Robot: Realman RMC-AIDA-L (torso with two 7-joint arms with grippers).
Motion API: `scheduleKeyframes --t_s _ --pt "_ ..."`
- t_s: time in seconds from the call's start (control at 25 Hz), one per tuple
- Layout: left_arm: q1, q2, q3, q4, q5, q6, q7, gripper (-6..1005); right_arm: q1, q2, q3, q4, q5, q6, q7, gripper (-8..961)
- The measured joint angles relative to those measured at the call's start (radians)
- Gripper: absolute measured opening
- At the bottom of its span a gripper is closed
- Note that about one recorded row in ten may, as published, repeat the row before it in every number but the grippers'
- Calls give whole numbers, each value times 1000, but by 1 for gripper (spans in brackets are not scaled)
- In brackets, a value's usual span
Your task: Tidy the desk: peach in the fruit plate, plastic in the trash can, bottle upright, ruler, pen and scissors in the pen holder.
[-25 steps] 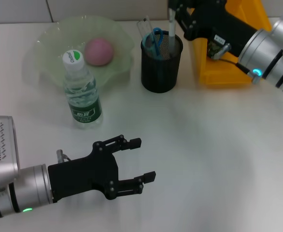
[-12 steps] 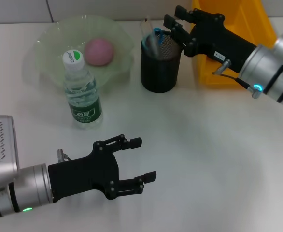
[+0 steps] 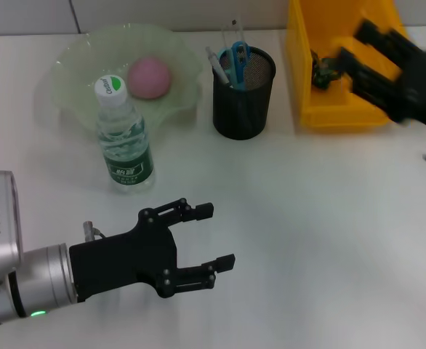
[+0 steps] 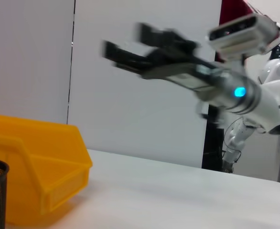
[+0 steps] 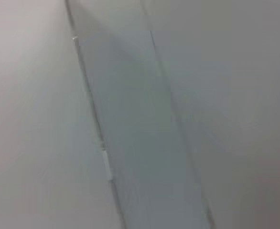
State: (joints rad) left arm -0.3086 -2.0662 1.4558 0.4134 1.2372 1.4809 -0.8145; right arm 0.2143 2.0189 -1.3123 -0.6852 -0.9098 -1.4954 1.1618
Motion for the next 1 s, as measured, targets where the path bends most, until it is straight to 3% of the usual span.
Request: scheduleKeyframes --t_s 0.04,0.12,0.16,0.2,0.24,0.36,0.4,0.52,1.0 --pt "0 0 0 0 0 0 0 807 0 0 0 0 0 0 0 660" --pt "0 0 -1 1 0 2 0 807 -37 -9 168 -25 -273 -177 47 701" --pt "-1 1 -6 3 -2 4 0 807 -45 -7 297 -22 -509 -295 42 722" --pt "-1 1 -6 3 -2 4 0 807 -45 -7 297 -22 -509 -295 42 741" --pt "-2 2 -9 3 -2 5 0 807 -53 3 365 -15 -649 -339 10 761" --pt "-2 2 -9 3 -2 5 0 807 -58 9 386 -11 -699 -351 -10 819" --pt "-2 2 -9 3 -2 5 0 807 -69 23 404 -2 -774 -361 -61 838" --pt "-3 4 -18 5 0 7 0 807 -77 35 407 2 -825 -357 -87 839" --pt "11 13 -34 14 2 30 -7 807 -68 55 411 8 -838 -321 -89 835"
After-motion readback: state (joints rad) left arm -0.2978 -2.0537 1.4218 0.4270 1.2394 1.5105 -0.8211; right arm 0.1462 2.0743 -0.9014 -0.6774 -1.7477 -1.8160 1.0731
